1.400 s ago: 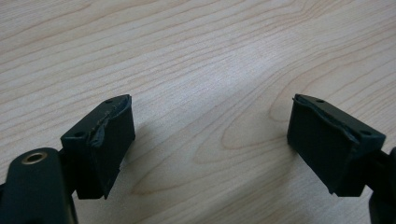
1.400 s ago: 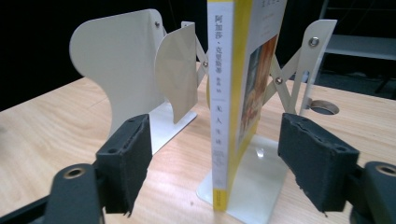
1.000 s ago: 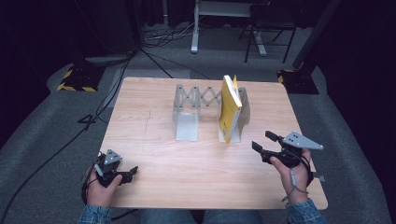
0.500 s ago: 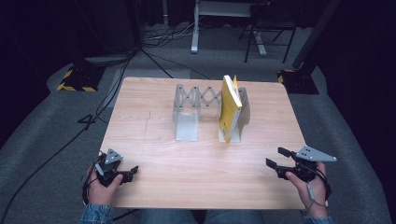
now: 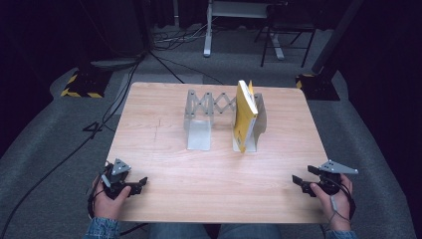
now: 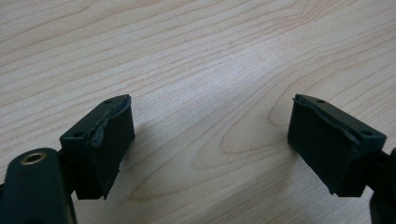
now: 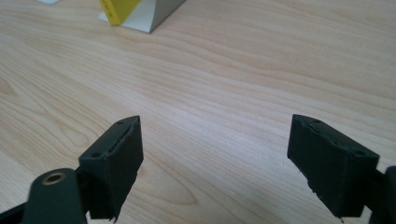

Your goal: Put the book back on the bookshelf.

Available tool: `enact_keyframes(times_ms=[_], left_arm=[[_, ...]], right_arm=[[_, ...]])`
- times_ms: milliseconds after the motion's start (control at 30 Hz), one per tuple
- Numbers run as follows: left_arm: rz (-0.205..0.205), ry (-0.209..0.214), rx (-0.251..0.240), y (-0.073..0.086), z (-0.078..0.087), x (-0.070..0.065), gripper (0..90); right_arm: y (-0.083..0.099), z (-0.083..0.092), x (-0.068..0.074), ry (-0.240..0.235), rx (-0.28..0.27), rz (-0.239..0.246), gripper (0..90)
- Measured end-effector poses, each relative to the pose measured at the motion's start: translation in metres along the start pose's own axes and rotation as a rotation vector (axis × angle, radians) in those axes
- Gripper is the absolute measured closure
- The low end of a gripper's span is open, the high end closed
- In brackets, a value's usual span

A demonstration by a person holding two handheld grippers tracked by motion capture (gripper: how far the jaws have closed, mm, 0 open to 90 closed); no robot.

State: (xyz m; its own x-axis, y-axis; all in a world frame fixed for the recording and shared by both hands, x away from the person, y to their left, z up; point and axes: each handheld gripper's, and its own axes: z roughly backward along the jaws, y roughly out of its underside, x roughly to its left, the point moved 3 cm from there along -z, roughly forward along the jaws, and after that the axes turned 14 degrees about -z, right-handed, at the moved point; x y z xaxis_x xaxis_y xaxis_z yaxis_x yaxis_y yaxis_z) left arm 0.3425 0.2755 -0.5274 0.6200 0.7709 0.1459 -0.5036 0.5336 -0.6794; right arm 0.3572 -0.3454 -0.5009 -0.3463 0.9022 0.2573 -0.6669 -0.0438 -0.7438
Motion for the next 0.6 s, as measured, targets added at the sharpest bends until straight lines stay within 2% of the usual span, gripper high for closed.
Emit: enact_keyframes(times_ms=[100,200,267,333,433,600], left_arm=[[0.000,0.000,0.000,0.000,0.000,0.000,15.2],[-0.001,0.000,0.000,0.000,0.000,0.000,15.2],[0.000,0.000,0.000,0.000,0.000,0.000,15.2],[-0.001,0.000,0.000,0.000,0.000,0.000,15.2],[0.000,0.000,0.000,0.000,0.000,0.000,15.2],[-0.001,0.000,0.000,0.000,0.000,0.000,15.2]], right_arm=[[0.003,-0.005,-0.002,0.014,0.038,0.009,16.1],[0.007,-0.010,-0.004,0.040,0.076,-0.006,16.2],[0.010,-0.015,-0.006,0.080,0.089,0.008,16.2],[0.011,-0.017,-0.007,0.087,0.090,0.009,15.6],[0.012,-0.021,-0.008,0.111,0.053,0.015,14.1],[0.012,-0.023,-0.007,0.107,0.057,0.020,11.6]])
